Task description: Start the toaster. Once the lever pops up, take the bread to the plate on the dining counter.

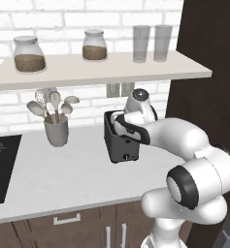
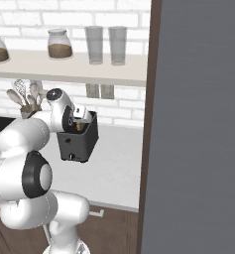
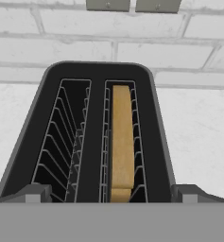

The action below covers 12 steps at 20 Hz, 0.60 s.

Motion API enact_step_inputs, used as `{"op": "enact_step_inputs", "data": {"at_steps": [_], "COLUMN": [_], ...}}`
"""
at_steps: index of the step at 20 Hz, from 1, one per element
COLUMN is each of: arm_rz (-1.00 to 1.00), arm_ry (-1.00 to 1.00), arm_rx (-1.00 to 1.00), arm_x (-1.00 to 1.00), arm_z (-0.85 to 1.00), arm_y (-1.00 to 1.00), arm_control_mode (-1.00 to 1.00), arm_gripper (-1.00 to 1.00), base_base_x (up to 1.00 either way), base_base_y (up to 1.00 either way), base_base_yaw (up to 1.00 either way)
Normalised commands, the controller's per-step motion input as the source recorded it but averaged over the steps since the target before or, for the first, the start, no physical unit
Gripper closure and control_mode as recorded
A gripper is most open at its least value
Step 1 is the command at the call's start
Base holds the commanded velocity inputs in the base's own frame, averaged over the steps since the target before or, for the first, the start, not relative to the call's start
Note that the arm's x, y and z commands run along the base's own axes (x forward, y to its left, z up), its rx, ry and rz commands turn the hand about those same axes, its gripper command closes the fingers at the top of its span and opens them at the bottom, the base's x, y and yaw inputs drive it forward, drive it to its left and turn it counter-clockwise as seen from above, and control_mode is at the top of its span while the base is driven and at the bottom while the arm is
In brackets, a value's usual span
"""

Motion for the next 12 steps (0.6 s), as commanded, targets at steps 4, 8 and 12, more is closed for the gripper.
{"op": "enact_step_inputs", "data": {"at_steps": [4, 8, 12], "arm_rz": [0.0, 0.0, 0.0], "arm_ry": [0.0, 0.0, 0.0], "arm_rx": [0.0, 0.0, 0.0], "arm_x": [0.0, 0.0, 0.0], "arm_z": [0.0, 0.0, 0.0], "arm_y": [0.0, 0.0, 0.0], "arm_control_mode": [-1.0, -1.0, -1.0], "arm_gripper": [-1.0, -1.0, -1.0], "base_base_x": [0.0, 0.0, 0.0], "base_base_y": [0.0, 0.0, 0.0], "base_base_yaw": [0.0, 0.0, 0.0]}}
